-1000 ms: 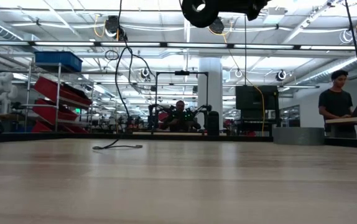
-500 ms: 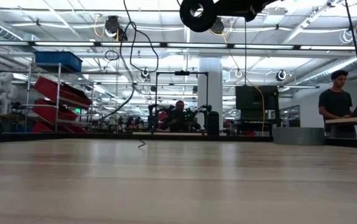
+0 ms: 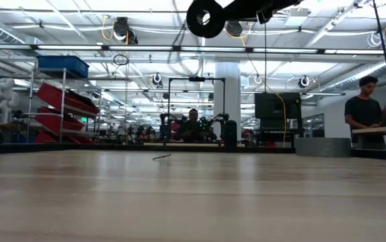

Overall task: Coil cords
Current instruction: Coil the black wire onto the spool

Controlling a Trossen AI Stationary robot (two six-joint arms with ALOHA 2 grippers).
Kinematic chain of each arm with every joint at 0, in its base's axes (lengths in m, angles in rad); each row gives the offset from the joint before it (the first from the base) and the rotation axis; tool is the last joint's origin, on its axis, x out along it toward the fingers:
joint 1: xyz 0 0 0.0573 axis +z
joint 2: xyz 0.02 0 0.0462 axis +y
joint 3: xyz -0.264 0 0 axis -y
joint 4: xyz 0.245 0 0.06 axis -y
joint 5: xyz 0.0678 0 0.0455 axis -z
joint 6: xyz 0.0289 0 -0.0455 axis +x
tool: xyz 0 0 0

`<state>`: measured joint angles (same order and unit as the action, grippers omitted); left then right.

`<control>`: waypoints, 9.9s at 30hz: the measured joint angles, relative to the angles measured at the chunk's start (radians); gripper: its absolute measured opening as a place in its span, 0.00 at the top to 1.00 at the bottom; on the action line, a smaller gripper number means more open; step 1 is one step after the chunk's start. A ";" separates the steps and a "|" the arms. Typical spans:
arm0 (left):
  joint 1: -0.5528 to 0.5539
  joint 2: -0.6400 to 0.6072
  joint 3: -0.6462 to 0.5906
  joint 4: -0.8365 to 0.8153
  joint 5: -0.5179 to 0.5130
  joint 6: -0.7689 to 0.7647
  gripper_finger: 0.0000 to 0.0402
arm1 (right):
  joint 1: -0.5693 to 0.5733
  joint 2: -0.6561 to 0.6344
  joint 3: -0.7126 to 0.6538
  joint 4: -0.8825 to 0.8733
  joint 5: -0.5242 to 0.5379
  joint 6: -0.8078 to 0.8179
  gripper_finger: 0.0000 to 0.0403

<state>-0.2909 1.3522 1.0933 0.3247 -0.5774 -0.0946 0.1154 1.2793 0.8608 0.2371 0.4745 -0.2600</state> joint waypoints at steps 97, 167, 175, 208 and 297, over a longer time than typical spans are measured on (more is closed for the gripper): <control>0.077 0.288 0.067 -0.357 -0.074 -0.047 0.99 | -0.009 -0.305 0.000 -0.092 -0.301 0.212 1.00; 0.000 0.116 0.067 -0.538 0.020 -0.056 0.61 | -0.045 -0.280 0.000 -0.141 -0.167 0.227 1.00; -0.001 0.214 0.067 -0.186 -0.087 0.201 0.61 | -0.042 -0.284 0.000 -0.134 -0.194 0.244 1.00; 0.042 0.310 0.067 0.141 -0.043 0.415 0.67 | -0.042 -0.295 0.000 -0.143 -0.219 0.242 1.00; 0.090 -0.246 0.135 -0.900 -0.018 -0.185 1.00 | -0.023 -0.220 0.000 -0.090 -0.298 0.249 1.00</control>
<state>-0.2005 1.1059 1.2282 -0.5750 -0.5953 -0.2796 0.0925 1.0592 0.8612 0.1466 0.1761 -0.0113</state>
